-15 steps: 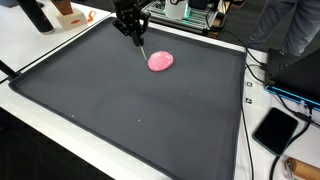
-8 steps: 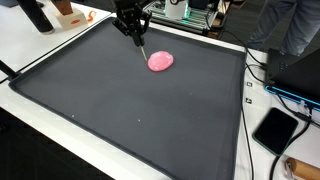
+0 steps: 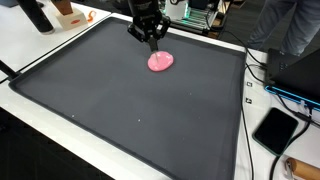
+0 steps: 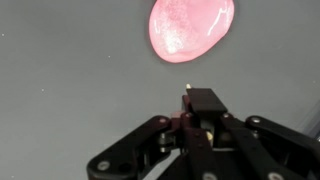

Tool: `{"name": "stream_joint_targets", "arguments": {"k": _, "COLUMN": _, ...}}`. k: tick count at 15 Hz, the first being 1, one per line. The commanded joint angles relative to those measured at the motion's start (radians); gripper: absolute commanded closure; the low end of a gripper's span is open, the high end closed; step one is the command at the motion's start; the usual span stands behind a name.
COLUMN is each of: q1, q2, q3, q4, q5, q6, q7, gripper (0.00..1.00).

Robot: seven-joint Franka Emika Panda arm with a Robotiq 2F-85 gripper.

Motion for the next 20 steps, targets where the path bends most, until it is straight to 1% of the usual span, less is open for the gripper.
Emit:
{"name": "stream_joint_targets", "arguments": {"k": 1, "q1": 0.045, "q2": 0.081, "q3": 0.028, "q4": 0.108, "q5": -0.134, "q6": -0.124, "q7": 0.034, "gripper": 0.97}}
{"name": "stream_joint_targets", "arguments": {"k": 5, "q1": 0.108, "q2": 0.137, "q3": 0.054, "q4": 0.187, "q5": -0.264, "q6": -0.220, "q7": 0.053, "gripper": 0.97}}
{"name": "stream_joint_targets", "arguments": {"k": 9, "q1": 0.168, "q2": 0.161, "q3": 0.073, "q4": 0.217, "q5": -0.364, "q6": -0.248, "q7": 0.084, "gripper": 0.97}}
{"name": "stream_joint_targets", "arguments": {"k": 15, "q1": 0.235, "q2": 0.143, "q3": 0.085, "q4": 0.184, "q5": -0.488, "q6": -0.238, "q7": 0.145, "gripper": 0.97}}
{"name": "stream_joint_targets", "arguments": {"k": 20, "q1": 0.276, "q2": 0.128, "q3": 0.085, "q4": 0.150, "q5": -0.574, "q6": -0.240, "q7": 0.227, "gripper": 0.97}}
